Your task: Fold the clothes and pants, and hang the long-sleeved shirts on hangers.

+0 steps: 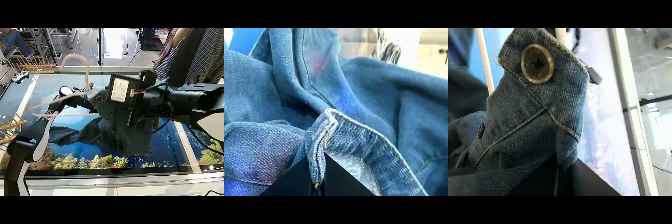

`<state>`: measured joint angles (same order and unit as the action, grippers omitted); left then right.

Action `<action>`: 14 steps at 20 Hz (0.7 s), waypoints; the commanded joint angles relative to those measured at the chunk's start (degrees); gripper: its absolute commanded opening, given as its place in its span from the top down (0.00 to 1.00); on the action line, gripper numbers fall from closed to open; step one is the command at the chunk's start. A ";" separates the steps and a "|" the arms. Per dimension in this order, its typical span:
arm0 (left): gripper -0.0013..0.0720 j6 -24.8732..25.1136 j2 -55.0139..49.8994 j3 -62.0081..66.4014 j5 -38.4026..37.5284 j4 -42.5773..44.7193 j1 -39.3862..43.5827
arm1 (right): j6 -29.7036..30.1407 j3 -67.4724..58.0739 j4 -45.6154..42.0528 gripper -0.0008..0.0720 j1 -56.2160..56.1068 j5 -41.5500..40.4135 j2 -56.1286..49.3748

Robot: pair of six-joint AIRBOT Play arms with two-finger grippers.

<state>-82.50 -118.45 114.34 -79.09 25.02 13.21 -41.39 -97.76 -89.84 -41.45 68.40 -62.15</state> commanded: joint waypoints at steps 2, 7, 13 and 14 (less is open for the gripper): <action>0.95 3.89 0.37 0.07 -1.03 -8.13 -4.50 | -20.26 -0.04 -5.86 0.94 4.79 -7.08 0.83; 0.95 12.61 5.55 0.07 0.46 -14.14 -13.49 | -31.67 -0.04 -5.79 0.94 13.94 -1.49 0.00; 0.95 17.53 10.82 0.07 6.71 -14.82 -19.02 | -28.89 -0.02 -6.38 0.94 14.67 8.35 -2.34; 0.95 17.35 10.91 0.07 6.84 -14.80 -19.45 | -27.28 -0.02 -6.38 0.94 14.67 8.61 -2.51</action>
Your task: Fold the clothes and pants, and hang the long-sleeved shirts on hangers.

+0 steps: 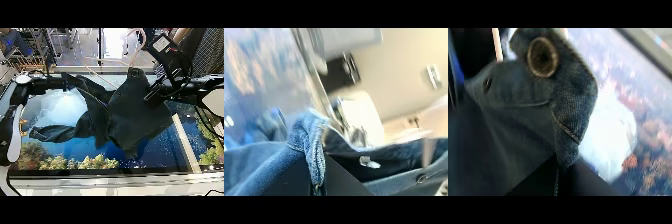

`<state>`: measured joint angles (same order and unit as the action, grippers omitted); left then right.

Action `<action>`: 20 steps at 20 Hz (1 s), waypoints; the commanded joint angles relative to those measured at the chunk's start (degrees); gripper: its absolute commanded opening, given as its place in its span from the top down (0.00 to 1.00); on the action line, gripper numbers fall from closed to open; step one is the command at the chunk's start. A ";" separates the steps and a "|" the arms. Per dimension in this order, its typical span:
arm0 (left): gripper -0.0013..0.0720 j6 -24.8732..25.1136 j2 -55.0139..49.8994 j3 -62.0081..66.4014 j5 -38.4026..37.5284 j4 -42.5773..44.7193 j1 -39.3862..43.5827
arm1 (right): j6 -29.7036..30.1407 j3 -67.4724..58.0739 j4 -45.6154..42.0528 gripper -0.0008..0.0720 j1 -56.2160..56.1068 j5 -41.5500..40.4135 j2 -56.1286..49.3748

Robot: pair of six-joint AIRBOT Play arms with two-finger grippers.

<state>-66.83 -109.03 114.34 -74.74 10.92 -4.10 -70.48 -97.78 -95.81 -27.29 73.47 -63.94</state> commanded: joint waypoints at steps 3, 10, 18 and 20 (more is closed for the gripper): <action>0.95 1.70 1.49 0.07 3.45 -0.70 -2.38 | 6.10 0.00 -0.46 0.94 0.50 5.62 -0.87; 0.95 1.60 1.49 0.04 4.59 -0.66 -0.81 | 7.78 -0.02 3.02 0.94 0.50 -0.46 -0.66; 0.95 0.17 1.75 0.07 3.43 -1.25 -1.09 | 10.21 0.00 0.70 0.94 0.50 8.22 -0.94; 0.95 0.17 1.75 0.07 0.35 -2.49 -1.81 | 11.91 0.15 0.57 0.94 0.50 8.81 -1.90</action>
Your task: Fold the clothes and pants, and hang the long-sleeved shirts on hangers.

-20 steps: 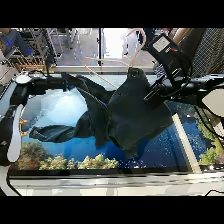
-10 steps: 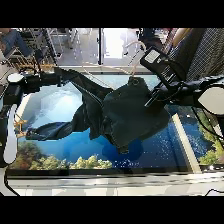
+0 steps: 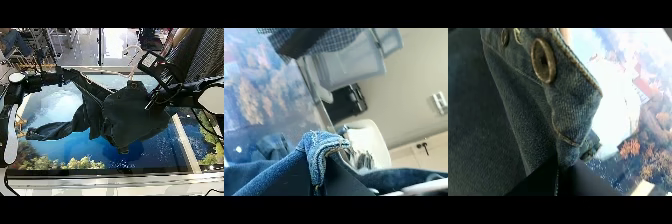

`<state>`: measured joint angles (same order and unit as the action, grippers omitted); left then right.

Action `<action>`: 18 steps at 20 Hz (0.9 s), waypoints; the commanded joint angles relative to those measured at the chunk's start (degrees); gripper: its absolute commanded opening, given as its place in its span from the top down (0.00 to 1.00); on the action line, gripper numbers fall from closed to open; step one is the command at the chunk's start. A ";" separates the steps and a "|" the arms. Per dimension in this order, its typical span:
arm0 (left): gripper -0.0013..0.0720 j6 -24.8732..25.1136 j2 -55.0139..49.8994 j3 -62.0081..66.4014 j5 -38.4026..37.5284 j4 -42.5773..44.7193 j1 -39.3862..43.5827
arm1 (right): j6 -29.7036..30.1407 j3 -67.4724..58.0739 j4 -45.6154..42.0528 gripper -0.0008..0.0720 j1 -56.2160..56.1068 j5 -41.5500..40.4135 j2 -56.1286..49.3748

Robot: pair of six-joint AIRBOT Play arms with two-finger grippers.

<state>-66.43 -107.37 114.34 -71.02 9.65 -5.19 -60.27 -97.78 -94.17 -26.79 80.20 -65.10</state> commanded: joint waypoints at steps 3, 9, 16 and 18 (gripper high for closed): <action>0.95 -0.17 0.09 0.07 -5.25 -3.69 -1.14 | 3.50 0.17 -1.86 0.94 -0.04 4.44 -4.66; 0.95 1.57 0.50 0.07 -8.13 -4.15 -1.84 | 4.17 0.17 -9.03 0.94 -0.04 4.72 -13.92; 0.95 3.91 8.87 0.07 -11.72 -3.91 -0.87 | -22.71 -0.44 -21.49 0.94 0.17 2.80 -17.77; 0.95 3.87 11.96 0.07 -12.33 -0.52 1.92 | -26.32 -2.82 -19.74 0.94 0.28 2.69 -16.20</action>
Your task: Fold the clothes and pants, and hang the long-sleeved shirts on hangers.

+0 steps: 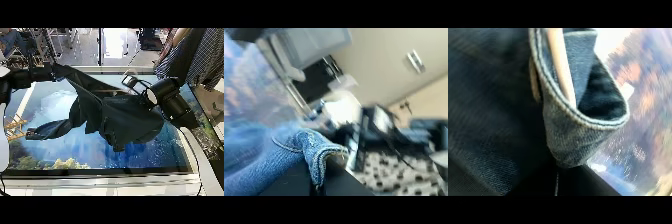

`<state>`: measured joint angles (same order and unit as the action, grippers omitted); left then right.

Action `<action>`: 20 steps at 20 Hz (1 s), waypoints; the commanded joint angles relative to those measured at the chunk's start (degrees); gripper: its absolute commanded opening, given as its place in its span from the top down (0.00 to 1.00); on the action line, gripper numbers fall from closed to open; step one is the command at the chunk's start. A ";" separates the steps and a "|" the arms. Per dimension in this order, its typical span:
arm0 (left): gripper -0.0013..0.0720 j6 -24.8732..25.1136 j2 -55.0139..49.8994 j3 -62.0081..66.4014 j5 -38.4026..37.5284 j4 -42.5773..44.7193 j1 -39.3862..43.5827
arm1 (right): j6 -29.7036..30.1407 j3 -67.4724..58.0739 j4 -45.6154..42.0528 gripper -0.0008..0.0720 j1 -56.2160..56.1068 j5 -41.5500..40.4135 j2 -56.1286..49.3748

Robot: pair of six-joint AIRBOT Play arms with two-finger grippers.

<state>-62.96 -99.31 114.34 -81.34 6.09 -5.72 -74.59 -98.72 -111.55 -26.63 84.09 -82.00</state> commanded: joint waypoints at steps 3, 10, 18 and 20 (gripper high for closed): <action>0.95 -2.99 6.47 0.07 1.27 10.67 8.90 | -12.81 -7.61 2.25 0.94 -0.07 -0.42 5.27; 0.95 -3.10 10.14 0.07 14.56 15.39 22.58 | -11.69 -16.17 9.53 0.94 -1.62 1.09 15.87; 0.77 -5.20 12.50 0.04 15.56 22.38 30.32 | -19.54 -16.26 4.98 0.94 -1.57 -14.99 16.94; 0.29 -5.20 12.59 0.04 17.94 22.38 31.45 | -23.37 -16.26 1.46 0.94 -1.14 -16.61 16.94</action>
<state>-67.79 -86.89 114.41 -66.59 26.48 23.66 -92.62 -114.87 -105.78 -28.05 71.37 -65.28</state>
